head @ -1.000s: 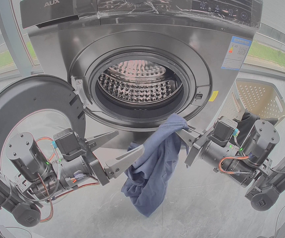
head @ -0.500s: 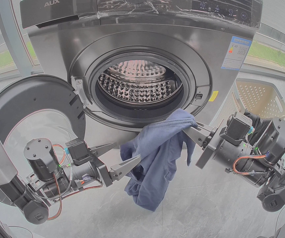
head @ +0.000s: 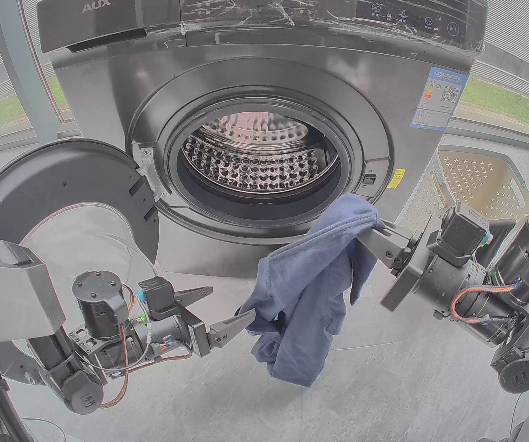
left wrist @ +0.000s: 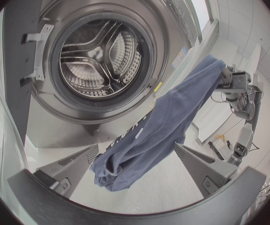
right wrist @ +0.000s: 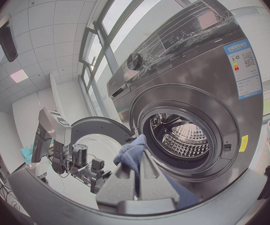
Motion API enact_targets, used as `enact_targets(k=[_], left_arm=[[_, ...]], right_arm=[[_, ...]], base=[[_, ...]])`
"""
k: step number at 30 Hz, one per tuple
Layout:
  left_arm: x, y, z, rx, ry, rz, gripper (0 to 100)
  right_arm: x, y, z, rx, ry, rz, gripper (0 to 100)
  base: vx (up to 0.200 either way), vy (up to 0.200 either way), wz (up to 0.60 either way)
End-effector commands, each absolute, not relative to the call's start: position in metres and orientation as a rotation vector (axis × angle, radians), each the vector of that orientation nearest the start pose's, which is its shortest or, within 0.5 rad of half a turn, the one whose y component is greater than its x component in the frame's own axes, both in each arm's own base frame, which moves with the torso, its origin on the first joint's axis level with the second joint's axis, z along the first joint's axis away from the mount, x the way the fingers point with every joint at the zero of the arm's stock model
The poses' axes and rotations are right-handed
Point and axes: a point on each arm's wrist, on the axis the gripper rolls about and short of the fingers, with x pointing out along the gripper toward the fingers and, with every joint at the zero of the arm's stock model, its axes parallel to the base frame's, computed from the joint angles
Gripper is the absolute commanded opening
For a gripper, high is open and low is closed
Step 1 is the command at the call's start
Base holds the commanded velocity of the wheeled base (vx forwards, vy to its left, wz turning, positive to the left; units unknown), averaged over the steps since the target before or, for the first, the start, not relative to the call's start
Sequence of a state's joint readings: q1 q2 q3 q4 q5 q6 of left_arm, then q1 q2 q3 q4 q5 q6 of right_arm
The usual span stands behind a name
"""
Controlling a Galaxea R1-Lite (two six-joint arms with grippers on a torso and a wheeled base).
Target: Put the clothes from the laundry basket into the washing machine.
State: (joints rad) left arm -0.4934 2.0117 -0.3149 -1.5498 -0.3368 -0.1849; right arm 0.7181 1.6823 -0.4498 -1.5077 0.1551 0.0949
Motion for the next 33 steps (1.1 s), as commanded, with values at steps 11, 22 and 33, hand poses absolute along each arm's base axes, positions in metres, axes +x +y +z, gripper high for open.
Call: enact_targets(k=[11, 22, 33], left_arm=[[0.247, -0.145, 0.035, -0.146, 0.369, -0.823, 100], [0.247, -0.148, 0.016, -0.090, 0.416, -0.836, 100], [0.249, -0.150, 0.013, -0.078, 0.415, -0.841, 100]], right_arm=[[0.210, 0.174, 0.187, 0.167, -0.248, 0.831, 0], [0.245, 0.200, 0.195, 0.191, -0.277, 0.748, 0], [0.276, 0.226, 0.204, 0.207, -0.280, 0.695, 0]], base=[[0.000, 0.000, 0.00], [0.000, 0.000, 0.00], [0.000, 0.000, 0.00]])
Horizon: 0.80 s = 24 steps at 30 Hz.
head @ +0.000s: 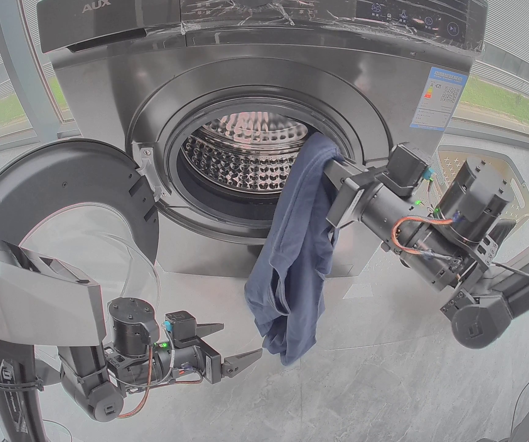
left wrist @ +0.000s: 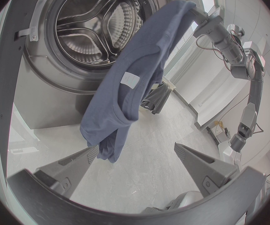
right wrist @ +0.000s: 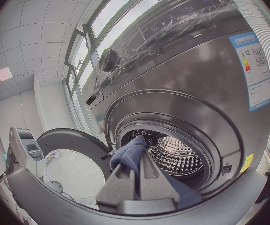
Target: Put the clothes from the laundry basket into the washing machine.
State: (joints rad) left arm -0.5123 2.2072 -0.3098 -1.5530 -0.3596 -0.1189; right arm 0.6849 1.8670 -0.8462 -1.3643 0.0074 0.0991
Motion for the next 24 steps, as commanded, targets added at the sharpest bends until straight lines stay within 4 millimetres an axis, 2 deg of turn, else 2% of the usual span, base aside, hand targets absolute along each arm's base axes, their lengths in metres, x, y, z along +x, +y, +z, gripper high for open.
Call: enact_targets(k=[1, 6, 12, 20, 24], left_arm=[[0.253, -0.151, 0.008, -0.076, 0.422, -0.839, 100], [0.262, -0.156, -0.001, -0.075, 0.422, -0.839, 100], [0.283, -0.169, -0.015, -0.080, 0.392, -0.842, 100], [0.307, -0.190, -0.018, -0.096, 0.310, -0.863, 100], [0.309, -0.201, -0.022, -0.110, 0.307, -0.881, 100]], right_arm=[[0.277, 0.228, 0.208, 0.212, -0.288, 0.699, 0], [0.277, 0.230, 0.211, 0.216, -0.293, 0.703, 0], [0.276, 0.231, 0.211, 0.218, -0.290, 0.707, 0], [0.273, 0.234, 0.211, 0.225, -0.290, 0.696, 0], [0.271, 0.235, 0.210, 0.225, -0.288, 0.697, 0]], base=[[0.000, 0.000, 0.00], [0.000, 0.000, 0.00], [0.000, 0.000, 0.00], [0.000, 0.000, 0.00], [0.000, 0.000, 0.00]])
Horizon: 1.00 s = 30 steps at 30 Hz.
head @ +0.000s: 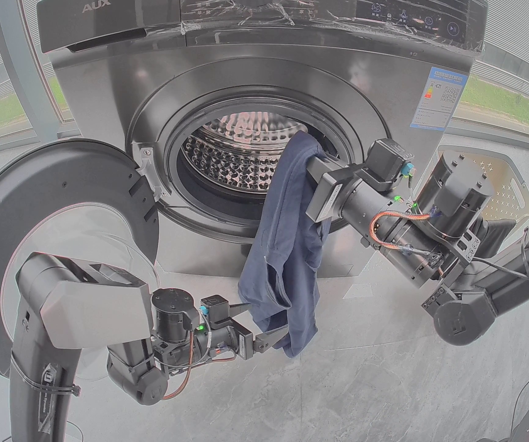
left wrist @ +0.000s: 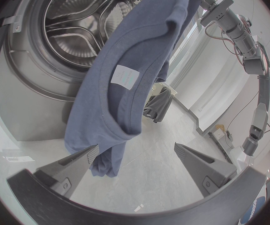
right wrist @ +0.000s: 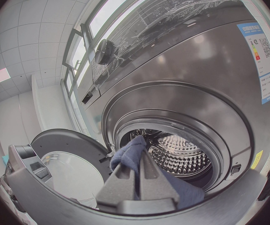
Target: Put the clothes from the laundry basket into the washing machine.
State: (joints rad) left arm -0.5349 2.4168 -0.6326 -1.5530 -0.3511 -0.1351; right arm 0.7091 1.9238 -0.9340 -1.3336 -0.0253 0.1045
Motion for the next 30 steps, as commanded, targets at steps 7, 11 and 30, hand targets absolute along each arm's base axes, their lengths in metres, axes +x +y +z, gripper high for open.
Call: enact_targets(k=[7, 11, 30], left_arm=[[0.322, -0.212, -0.032, -0.130, 0.280, -0.855, 100], [0.339, -0.218, -0.043, -0.130, 0.241, -0.785, 100], [0.365, -0.217, -0.042, -0.172, 0.162, -0.667, 0]], right_arm=[[0.271, 0.235, 0.210, 0.226, -0.289, 0.697, 0], [0.271, 0.235, 0.211, 0.227, -0.291, 0.698, 0], [0.268, 0.234, 0.209, 0.226, -0.288, 0.701, 0]], base=[[0.000, 0.000, 0.00], [0.000, 0.000, 0.00], [0.000, 0.000, 0.00]])
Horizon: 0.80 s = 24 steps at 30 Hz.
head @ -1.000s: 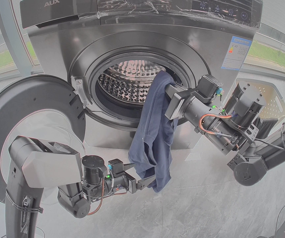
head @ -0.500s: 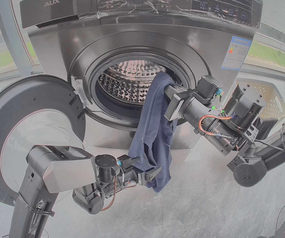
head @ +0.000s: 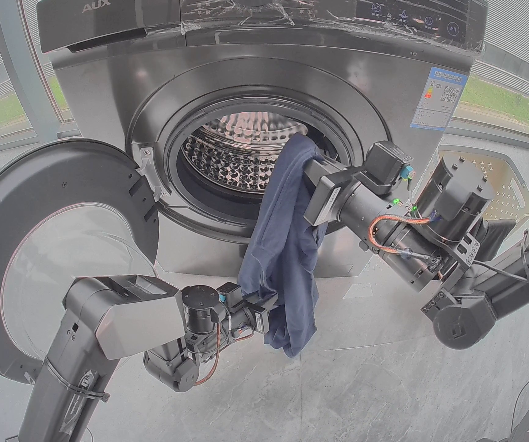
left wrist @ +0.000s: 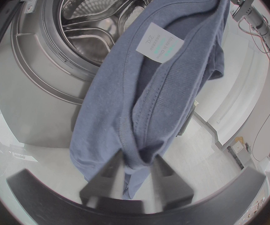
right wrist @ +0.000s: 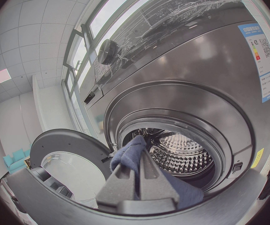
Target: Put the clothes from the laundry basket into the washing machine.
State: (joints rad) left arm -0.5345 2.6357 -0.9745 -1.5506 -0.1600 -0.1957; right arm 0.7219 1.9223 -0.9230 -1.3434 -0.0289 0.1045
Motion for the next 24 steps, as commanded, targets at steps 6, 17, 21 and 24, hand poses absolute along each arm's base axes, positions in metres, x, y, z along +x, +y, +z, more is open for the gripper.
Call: enact_targets(k=[6, 17, 21, 24], left_arm=[[0.353, -0.199, 0.004, -0.180, 0.121, -0.644, 0], [0.274, -0.156, 0.096, -0.183, 0.062, -0.699, 0], [0.249, -0.143, 0.117, -0.188, 0.030, -0.739, 0], [0.235, -0.134, 0.128, -0.191, 0.011, -0.760, 0]], right_arm=[[0.264, 0.218, 0.199, 0.208, -0.249, 0.674, 0], [0.244, 0.168, 0.187, 0.230, -0.178, 0.595, 0], [0.238, 0.157, 0.186, 0.248, -0.185, 0.577, 0], [0.237, 0.152, 0.190, 0.244, -0.202, 0.564, 0]], base=[[0.000, 0.000, 0.00], [0.000, 0.000, 0.00], [0.000, 0.000, 0.00], [0.000, 0.000, 0.00]])
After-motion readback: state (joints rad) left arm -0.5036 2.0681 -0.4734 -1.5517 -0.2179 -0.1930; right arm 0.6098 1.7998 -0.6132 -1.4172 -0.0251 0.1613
